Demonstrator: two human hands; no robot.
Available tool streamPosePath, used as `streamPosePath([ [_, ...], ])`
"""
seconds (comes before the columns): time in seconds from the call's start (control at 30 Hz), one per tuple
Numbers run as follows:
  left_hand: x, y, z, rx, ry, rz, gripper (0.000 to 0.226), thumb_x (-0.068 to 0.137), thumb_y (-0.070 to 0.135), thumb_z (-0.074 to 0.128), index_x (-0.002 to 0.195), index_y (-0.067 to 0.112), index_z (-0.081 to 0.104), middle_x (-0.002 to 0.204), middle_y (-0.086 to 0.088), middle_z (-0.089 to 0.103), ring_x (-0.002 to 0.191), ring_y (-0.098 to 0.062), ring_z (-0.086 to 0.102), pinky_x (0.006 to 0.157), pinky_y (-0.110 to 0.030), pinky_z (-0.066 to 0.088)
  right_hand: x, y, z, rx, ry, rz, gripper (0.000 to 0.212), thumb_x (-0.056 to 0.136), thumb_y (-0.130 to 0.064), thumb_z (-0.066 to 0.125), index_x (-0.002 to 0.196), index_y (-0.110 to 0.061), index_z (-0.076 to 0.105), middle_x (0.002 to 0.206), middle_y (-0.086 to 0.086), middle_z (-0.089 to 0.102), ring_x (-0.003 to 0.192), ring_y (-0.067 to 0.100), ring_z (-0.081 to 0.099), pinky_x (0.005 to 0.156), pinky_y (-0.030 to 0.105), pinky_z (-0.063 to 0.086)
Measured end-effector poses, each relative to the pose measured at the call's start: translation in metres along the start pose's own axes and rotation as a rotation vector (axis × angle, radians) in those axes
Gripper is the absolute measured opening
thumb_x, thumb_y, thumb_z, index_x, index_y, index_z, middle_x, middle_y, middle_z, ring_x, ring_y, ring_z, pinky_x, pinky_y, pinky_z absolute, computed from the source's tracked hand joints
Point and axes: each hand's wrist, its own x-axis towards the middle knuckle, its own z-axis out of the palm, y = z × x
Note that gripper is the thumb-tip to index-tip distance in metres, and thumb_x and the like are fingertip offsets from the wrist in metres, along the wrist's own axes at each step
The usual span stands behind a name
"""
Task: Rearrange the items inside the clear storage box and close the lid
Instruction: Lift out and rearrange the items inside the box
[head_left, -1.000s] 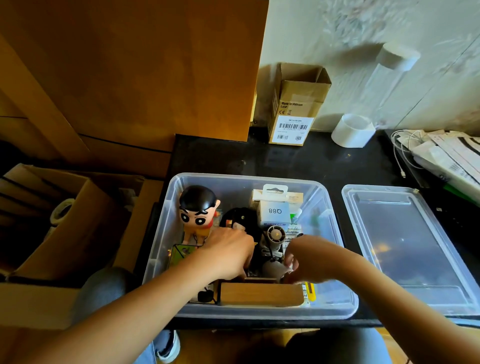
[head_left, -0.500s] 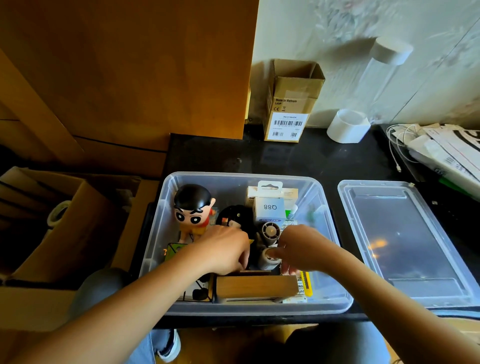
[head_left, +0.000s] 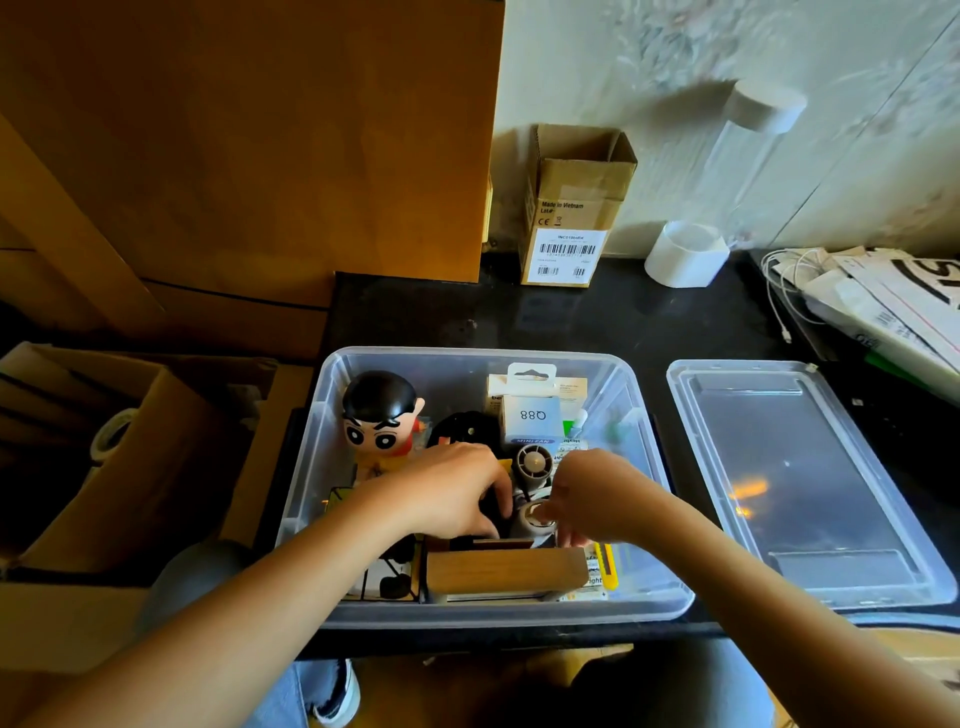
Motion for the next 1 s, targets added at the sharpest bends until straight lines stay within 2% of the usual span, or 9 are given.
streamPosePath([
  [0.13, -0.001, 0.001, -0.003, -0.035, 0.024, -0.003, 0.012, 0.091, 0.026, 0.060, 0.098, 0.032, 0.067, 0.083, 0.019, 0.039, 0.086, -0.008, 0.047, 0.063, -0.019, 0.034, -0.007, 0.002, -0.004, -0.080, 0.077, -0.085, 0.029, 0.087, -0.035, 0.063, 0.103, -0.013, 0.071, 0.098, 0.004, 0.072, 0.087, 0.016, 0.067, 0.086, 0.029, 0.053],
  [0.27, -0.005, 0.001, -0.009, -0.135, 0.021, -0.024, 0.035, 0.099, 0.014, 0.038, 0.099, 0.036, 0.066, 0.101, 0.013, 0.048, 0.098, -0.011, 0.051, 0.085, -0.031, 0.045, -0.013, 0.002, -0.007, -0.121, 0.159, -0.129, 0.023, 0.081, -0.034, 0.070, 0.102, -0.025, 0.072, 0.104, -0.001, 0.069, 0.092, 0.015, 0.064, 0.085, 0.029, 0.053],
  [0.4, -0.010, -0.001, -0.011, -0.244, 0.045, 0.030, 0.053, 0.095, -0.002, 0.028, 0.108, 0.039, 0.061, 0.097, 0.007, 0.052, 0.087, -0.014, 0.052, 0.087, -0.042, 0.045, -0.016, 0.000, -0.008, -0.162, 0.223, -0.133, 0.019, 0.084, -0.031, 0.067, 0.103, -0.030, 0.072, 0.105, -0.003, 0.069, 0.093, 0.016, 0.064, 0.082, 0.029, 0.054],
  [0.5, -0.014, -0.001, -0.011, -0.372, 0.129, 0.074, 0.066, 0.098, -0.001, 0.029, 0.123, 0.058, 0.040, 0.104, 0.011, 0.058, 0.085, -0.004, 0.059, 0.090, -0.033, 0.047, -0.014, 0.000, -0.010, -0.222, 0.233, -0.114, 0.017, 0.086, -0.027, 0.065, 0.102, -0.025, 0.071, 0.101, 0.000, 0.069, 0.090, 0.018, 0.064, 0.079, 0.031, 0.056],
  [0.6, -0.016, 0.001, -0.007, -0.496, 0.200, 0.097, 0.054, 0.101, 0.009, 0.035, 0.134, 0.052, 0.027, 0.107, 0.018, 0.064, 0.097, 0.002, 0.061, 0.097, -0.008, 0.033, -0.011, -0.001, -0.011, -0.241, 0.235, -0.113, 0.020, 0.087, -0.028, 0.062, 0.101, -0.016, 0.069, 0.097, 0.004, 0.069, 0.086, 0.020, 0.064, 0.076, 0.032, 0.056],
  [0.67, -0.016, 0.000, -0.006, -0.494, 0.236, 0.069, 0.037, 0.102, 0.020, 0.037, 0.132, 0.041, 0.032, 0.104, 0.020, 0.066, 0.102, 0.006, 0.058, 0.103, -0.020, 0.027, -0.008, -0.005, -0.010, -0.199, 0.222, -0.130, 0.024, 0.087, -0.032, 0.062, 0.098, -0.012, 0.069, 0.093, 0.005, 0.068, 0.084, 0.021, 0.064, 0.076, 0.031, 0.055],
  [0.73, -0.017, 0.000, -0.007, -0.470, 0.252, 0.049, 0.021, 0.101, 0.025, 0.040, 0.120, 0.031, 0.043, 0.091, 0.025, 0.063, 0.084, 0.013, 0.055, 0.086, -0.026, 0.038, -0.005, -0.009, -0.009, -0.189, 0.229, -0.140, 0.025, 0.087, -0.033, 0.061, 0.093, -0.010, 0.070, 0.090, 0.007, 0.068, 0.080, 0.021, 0.062, 0.073, 0.029, 0.053],
  [0.87, -0.022, 0.005, -0.008, -0.491, 0.247, 0.107, 0.011, 0.098, 0.019, 0.048, 0.099, 0.025, 0.057, 0.074, 0.032, 0.058, 0.072, 0.014, 0.054, 0.062, -0.006, 0.041, -0.005, -0.012, -0.010, -0.155, 0.222, -0.169, 0.023, 0.088, -0.028, 0.061, 0.096, -0.009, 0.070, 0.092, 0.008, 0.067, 0.076, 0.018, 0.060, 0.072, 0.027, 0.050],
  [1.0, -0.022, -0.001, -0.010, -0.416, 0.317, 0.108, 0.015, 0.094, 0.020, 0.056, 0.102, 0.023, 0.068, 0.099, 0.013, 0.057, 0.095, -0.002, 0.055, 0.088, -0.025, 0.041, -0.011, -0.011, -0.011, -0.133, 0.161, -0.238, 0.022, 0.086, -0.028, 0.063, 0.104, -0.016, 0.071, 0.100, 0.004, 0.067, 0.088, 0.015, 0.060, 0.080, 0.025, 0.050],
])
